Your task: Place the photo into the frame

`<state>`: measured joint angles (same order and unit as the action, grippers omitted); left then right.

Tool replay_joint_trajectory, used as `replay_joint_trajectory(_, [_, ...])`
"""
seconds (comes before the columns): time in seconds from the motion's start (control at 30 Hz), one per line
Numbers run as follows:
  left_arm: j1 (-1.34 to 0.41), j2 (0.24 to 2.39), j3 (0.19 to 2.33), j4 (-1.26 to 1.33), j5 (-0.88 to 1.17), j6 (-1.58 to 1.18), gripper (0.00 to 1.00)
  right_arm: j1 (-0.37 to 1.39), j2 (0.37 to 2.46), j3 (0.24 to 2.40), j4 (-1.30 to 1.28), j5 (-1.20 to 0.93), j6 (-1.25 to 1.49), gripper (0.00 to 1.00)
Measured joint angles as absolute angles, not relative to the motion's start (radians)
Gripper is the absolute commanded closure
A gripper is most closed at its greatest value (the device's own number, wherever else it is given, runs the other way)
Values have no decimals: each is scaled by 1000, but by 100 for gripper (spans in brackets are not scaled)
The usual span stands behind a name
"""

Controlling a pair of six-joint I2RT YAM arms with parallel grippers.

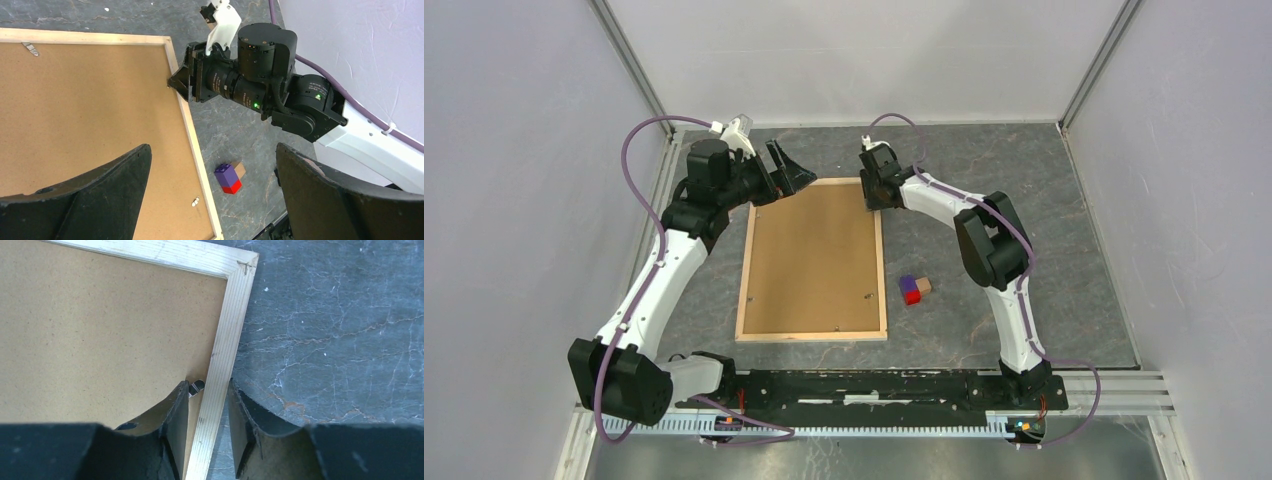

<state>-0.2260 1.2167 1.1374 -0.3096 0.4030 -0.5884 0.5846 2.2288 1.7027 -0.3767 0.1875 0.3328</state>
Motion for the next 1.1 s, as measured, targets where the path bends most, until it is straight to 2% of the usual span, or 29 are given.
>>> replay_joint_trajectory(0.37, [-226, 1217, 1133, -303, 404, -592, 0, 580, 2229, 1703, -387, 208, 485, 66])
replay_joint_trajectory(0.67, [-226, 1217, 1126, -296, 405, -598, 0, 581, 2231, 1705, -400, 254, 643, 78])
replay_joint_trajectory(1.1, [-226, 1217, 1122, -281, 423, -603, 0, 600, 2255, 1743, -443, 327, 694, 64])
